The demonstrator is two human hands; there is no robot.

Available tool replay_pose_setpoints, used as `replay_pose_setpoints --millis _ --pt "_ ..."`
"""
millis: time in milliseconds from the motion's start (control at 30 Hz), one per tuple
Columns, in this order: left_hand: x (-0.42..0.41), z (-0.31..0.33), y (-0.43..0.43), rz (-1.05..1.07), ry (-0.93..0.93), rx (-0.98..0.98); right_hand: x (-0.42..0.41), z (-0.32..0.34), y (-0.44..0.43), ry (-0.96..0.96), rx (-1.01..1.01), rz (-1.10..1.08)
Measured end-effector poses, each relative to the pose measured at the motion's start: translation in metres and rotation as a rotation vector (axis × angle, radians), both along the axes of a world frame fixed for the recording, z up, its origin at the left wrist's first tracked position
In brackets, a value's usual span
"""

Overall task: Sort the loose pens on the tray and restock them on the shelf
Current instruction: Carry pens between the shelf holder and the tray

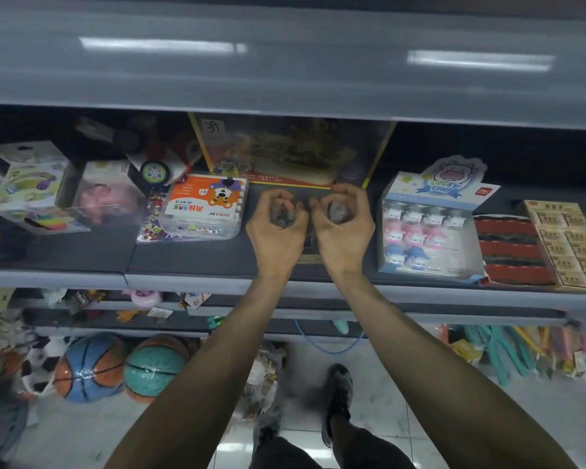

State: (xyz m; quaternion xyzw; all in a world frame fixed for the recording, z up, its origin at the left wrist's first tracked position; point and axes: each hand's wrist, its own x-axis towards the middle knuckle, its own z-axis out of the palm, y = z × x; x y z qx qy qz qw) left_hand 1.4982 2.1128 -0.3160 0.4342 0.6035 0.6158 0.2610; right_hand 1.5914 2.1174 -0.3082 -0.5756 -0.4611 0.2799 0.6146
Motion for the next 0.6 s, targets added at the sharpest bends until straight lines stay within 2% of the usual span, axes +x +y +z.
replay_pose_setpoints --millis 333,467,600 --pt "-0.019 0.008 -0.004 -0.097 0.046 -0.042 0.008 0.007 -0.005 -0.12 -0.092 0.117" --pt "-0.034 0.018 -0.009 -0.14 0.122 -0.061 0.017 0.019 -0.009 -0.322 -0.167 0.22" --pt "-0.054 0.036 -0.015 -0.242 0.302 -0.092 0.024 0.035 -0.014 -0.594 -0.224 0.245"
